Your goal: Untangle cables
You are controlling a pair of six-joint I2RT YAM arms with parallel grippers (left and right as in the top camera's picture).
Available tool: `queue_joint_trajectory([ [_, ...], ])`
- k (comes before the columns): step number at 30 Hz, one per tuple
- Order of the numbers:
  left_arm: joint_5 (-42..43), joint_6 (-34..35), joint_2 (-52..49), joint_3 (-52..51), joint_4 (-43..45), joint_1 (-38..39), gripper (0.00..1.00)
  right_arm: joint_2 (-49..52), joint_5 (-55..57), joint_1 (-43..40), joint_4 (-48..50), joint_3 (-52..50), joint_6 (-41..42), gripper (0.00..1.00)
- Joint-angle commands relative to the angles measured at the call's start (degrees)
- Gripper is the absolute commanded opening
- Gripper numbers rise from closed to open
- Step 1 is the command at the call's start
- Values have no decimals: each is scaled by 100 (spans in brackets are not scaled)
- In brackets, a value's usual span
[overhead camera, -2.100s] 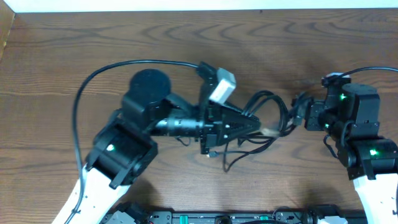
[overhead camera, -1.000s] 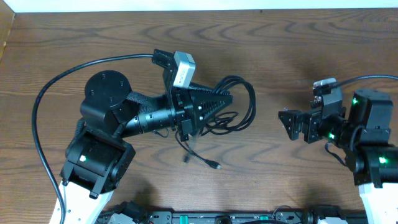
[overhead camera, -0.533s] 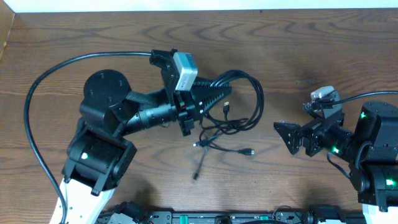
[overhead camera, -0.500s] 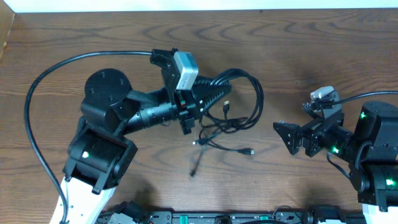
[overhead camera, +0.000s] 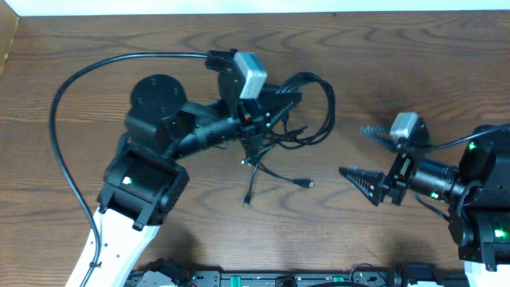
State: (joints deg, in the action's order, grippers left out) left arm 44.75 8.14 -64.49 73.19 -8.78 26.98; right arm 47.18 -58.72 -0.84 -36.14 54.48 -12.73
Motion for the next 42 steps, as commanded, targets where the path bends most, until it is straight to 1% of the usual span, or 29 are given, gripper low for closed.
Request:
queue_joint_trajectory([
  [1,-28,249,17,129,76,404,7,-28,133,-20,485,15,883,98],
  [3,-94,247,17,129,83,697,7,-2,142,-20,929,15,1150,99],
  [5,-243,247,17,129,76,903,7,37,208,-20,1169,15,1255,99],
  [7,-262,249,17,129,81,1051,7,85,675,-20,1169,15,1335,99],
  [10,-203,249,35,129,79,1215,7,175,2055,-20,793,15,1401,99],
  [13,-173,249,76,129,72,1237,7,313,3873,-26,107,15,1464,99],
  [17,-175,245,208,129,76,1220,8,483,5901,-37,-839,15,2011,99],
  [20,-223,173,361,129,79,1220,7,529,6642,-35,-1228,15,2216,99],
  [23,-535,151,531,129,72,1220,8,527,6771,-35,-1300,15,2216,99],
  [26,-1021,131,669,129,28,1220,7,518,6492,-35,-1294,15,2210,99],
  [30,-1932,133,723,129,-315,1220,8,518,6043,-35,-1360,15,2074,99],
  [32,-2459,136,723,129,-560,1220,8,518,6050,-35,-1453,15,2081,99],
  [35,-3032,140,726,129,-802,1220,8,518,6157,-35,-1593,15,2079,99],
  [39,-3694,142,745,129,-879,1220,7,522,6675,-35,-1746,15,2090,99],
  [42,-4341,184,774,129,-951,1220,7,522,6918,-35,-1805,15,2308,99],
])
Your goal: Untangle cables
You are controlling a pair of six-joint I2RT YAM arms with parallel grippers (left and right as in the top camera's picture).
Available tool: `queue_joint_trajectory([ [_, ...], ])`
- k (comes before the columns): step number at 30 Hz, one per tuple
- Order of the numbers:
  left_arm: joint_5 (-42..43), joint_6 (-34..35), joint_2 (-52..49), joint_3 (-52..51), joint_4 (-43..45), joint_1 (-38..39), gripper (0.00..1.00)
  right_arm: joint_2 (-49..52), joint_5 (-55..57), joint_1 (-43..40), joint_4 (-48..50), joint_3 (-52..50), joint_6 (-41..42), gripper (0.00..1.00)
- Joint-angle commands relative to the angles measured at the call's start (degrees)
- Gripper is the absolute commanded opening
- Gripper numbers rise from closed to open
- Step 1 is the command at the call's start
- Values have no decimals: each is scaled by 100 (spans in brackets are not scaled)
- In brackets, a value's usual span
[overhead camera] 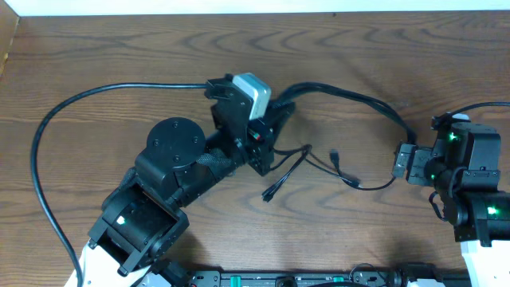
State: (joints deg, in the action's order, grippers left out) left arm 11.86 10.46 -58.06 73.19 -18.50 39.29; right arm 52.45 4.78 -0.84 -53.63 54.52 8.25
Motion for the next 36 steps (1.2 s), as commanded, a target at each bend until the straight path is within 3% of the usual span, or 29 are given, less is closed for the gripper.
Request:
queue_joint_trajectory([
  [1,-1207,-46,133,129,-28,-11,7,-4,581,-35,-59,11,240,99],
  [3,-1255,-50,120,129,-140,-11,9,-4,507,-35,-39,11,243,99],
  [5,-1252,-50,92,129,-328,-9,17,-4,350,-35,-11,11,240,99],
  [9,-1228,-48,-2,129,-761,-9,53,-4,-26,-35,33,11,212,99],
  [11,-1154,-50,-68,129,-940,-9,63,-4,-157,-35,48,11,164,99],
  [15,-1104,-48,-164,129,-1292,-9,64,-4,-658,-35,74,11,-216,99],
  [18,-1106,-48,-179,129,-1486,-9,64,-4,-1646,-35,15,11,-820,99],
  [20,-1106,-20,-173,129,-1552,-9,70,-4,-2170,-35,-33,11,-1029,99],
  [36,-1145,640,7,129,-2682,-367,84,26,-3263,-15,-343,11,-1045,99],
])
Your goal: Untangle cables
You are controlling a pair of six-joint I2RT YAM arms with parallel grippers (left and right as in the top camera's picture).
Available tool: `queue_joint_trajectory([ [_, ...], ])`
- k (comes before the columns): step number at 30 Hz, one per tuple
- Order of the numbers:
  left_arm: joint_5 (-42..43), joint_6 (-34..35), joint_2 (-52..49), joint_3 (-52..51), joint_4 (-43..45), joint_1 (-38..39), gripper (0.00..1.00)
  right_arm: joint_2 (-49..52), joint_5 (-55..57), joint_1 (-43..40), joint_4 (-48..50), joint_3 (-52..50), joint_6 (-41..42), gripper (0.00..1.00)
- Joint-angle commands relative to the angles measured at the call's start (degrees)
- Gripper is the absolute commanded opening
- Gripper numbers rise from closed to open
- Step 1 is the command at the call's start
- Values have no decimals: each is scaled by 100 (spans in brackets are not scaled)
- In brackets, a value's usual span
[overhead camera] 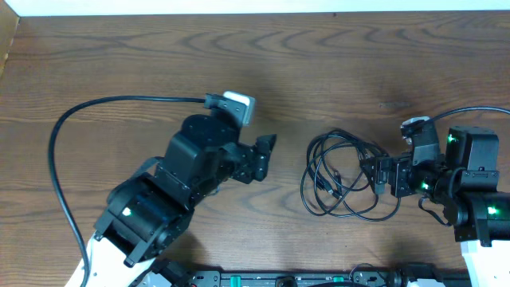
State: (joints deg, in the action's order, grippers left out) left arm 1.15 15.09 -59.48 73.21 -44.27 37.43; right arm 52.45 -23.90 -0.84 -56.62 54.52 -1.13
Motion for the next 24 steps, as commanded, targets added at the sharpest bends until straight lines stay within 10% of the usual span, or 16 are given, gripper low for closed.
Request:
queue_joint_trajectory([
  [1,-74,177,177,127,-205,-278,84,66,-396,4,-87,11,-107,99],
  [24,-76,170,236,127,-857,-614,100,2667,-214,1252,203,9,-498,92],
])
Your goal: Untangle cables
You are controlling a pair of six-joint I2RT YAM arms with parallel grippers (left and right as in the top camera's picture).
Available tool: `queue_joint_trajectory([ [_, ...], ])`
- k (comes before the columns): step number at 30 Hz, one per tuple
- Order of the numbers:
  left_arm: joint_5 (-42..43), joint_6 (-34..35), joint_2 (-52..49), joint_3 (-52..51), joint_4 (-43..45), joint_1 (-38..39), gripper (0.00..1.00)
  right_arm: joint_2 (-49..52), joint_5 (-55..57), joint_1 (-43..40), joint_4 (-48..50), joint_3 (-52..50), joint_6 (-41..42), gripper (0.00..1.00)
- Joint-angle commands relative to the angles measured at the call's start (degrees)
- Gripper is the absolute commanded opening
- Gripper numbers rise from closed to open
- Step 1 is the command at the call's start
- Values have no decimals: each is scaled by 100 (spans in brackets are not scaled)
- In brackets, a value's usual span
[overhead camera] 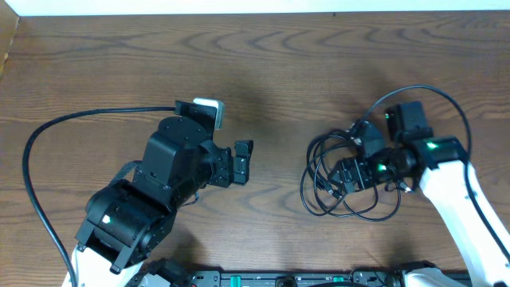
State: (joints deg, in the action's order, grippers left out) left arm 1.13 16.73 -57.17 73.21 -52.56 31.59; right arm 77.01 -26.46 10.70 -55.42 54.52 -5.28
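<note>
A bundle of black cables (319, 195) lies in loose loops on the wooden table, right of centre. My right gripper (344, 175) is low over the middle of this pile. Its dark fingers blend in with the strands, so it is unclear whether they are closed on one. My left gripper (242, 162) hovers well left of the pile, open and holding nothing. It is about a hand's width from the nearest loop.
The left arm's own grey supply cable (72, 119) arcs over the table's left side. The right arm's thin cable (434, 100) loops above its wrist. A pale wall edge (255, 6) runs along the far side of the table.
The right arm has stretched out leftward, and its gripper now sits over the middle of the pile instead of its right edge. The left gripper has drawn back a little to the left. The pile has not moved.
At first the left gripper held the tangled bundle near the table's centre, with the right gripper open to the right. Then the cables were stretched between both grippers. After that the bundle lay piled by the right gripper, free of the left. Now the right gripper is over it.
</note>
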Motion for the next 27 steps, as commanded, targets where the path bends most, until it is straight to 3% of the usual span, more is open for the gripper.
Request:
queue_joint_trajectory([
  [1,-74,7,-7,127,-35,-31,100,321,44,129,146,11,-85,92],
  [6,-74,7,-68,127,-37,-31,100,885,61,247,382,9,-116,91],
  [12,-74,9,-116,127,-37,-28,100,1432,15,490,407,9,-387,83],
  [15,-74,7,-125,127,-39,-28,100,1613,17,658,461,9,-407,66],
  [17,-74,7,-125,127,-39,-31,99,1685,22,739,498,9,-407,33],
  [18,-74,9,-125,127,-39,-31,99,1705,22,769,511,9,-402,11],
  [19,-74,7,-125,127,-42,-31,99,1711,22,785,514,9,-402,1],
  [27,-74,7,-125,127,-44,-28,99,1429,39,774,319,92,-205,1],
])
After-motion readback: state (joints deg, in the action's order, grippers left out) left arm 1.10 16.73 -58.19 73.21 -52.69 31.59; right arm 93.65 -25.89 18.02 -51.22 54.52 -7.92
